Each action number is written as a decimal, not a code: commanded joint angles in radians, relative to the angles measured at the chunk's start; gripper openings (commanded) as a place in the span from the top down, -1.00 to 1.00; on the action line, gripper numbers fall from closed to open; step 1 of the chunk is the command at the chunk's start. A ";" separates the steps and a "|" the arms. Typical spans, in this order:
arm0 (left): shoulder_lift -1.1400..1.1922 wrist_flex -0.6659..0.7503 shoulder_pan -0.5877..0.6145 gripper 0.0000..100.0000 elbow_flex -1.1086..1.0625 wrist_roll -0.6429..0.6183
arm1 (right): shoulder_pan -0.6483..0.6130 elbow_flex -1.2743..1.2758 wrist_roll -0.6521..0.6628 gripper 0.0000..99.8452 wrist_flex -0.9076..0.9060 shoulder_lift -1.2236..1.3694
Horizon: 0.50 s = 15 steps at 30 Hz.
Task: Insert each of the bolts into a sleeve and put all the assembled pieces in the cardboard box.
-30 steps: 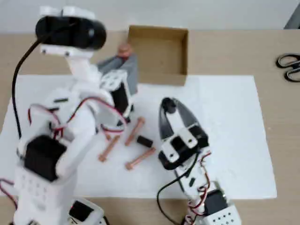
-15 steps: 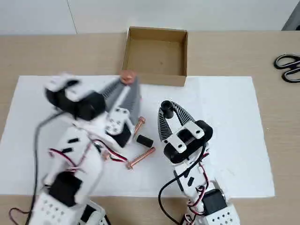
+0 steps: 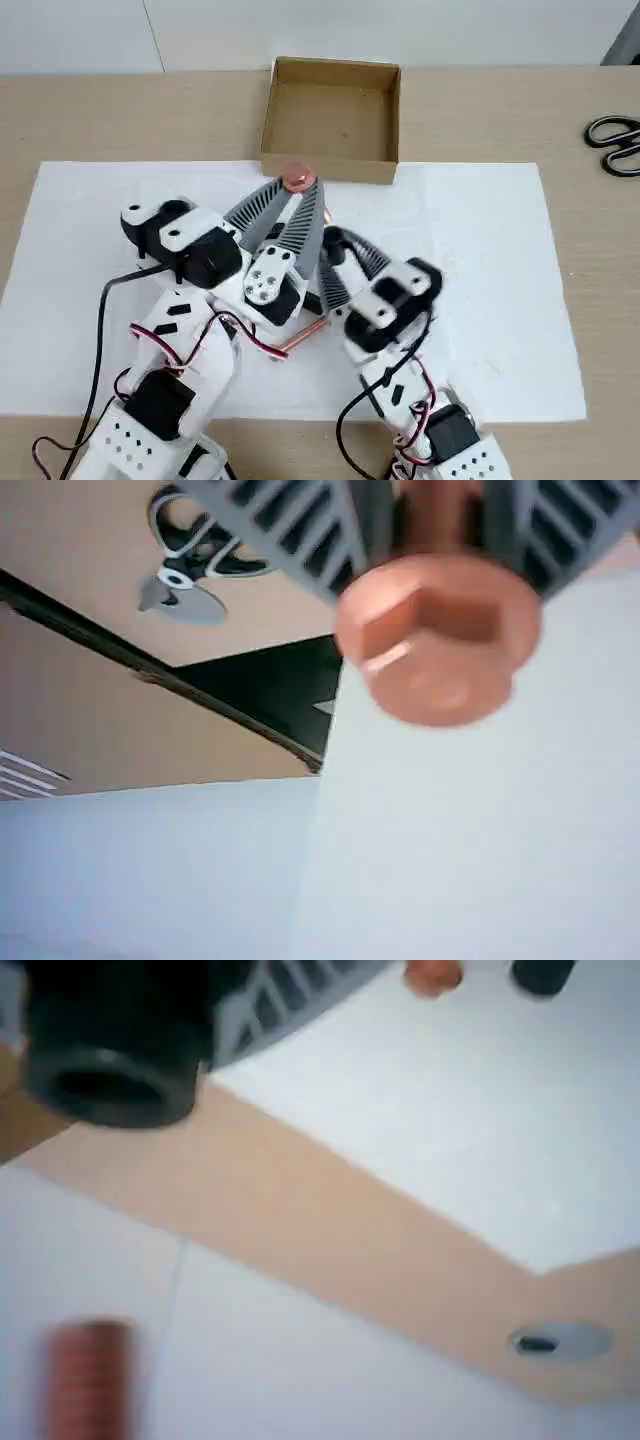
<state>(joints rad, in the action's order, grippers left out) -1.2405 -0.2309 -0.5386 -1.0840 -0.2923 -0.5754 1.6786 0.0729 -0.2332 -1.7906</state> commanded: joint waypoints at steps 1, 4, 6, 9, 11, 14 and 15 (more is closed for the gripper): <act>-0.009 -0.054 -0.034 0.99 0.056 0.015 | -0.016 0.003 0.051 0.99 0.005 -0.021; 0.018 -0.095 -0.038 0.99 0.064 0.064 | -0.015 0.003 0.080 0.99 0.005 -0.022; 0.025 -0.095 -0.038 0.99 0.064 0.100 | -0.015 0.005 0.084 0.99 0.005 -0.022; 0.028 -0.097 -0.038 0.99 0.064 0.133 | -0.015 0.005 0.084 0.99 0.005 -0.022; 0.026 -0.097 -0.037 0.99 0.065 0.166 | -0.015 0.005 0.084 0.99 0.005 -0.022; 0.029 -0.097 -0.037 0.99 0.065 0.213 | -0.015 0.005 0.084 0.99 0.005 -0.022; 0.029 -0.097 -0.037 0.99 0.061 0.218 | -0.015 0.005 0.084 0.99 0.005 -0.022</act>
<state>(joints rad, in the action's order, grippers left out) -1.2114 -0.3276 -0.5723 -1.0810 -0.0974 -0.5877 1.6786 0.1481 -0.2332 -1.7906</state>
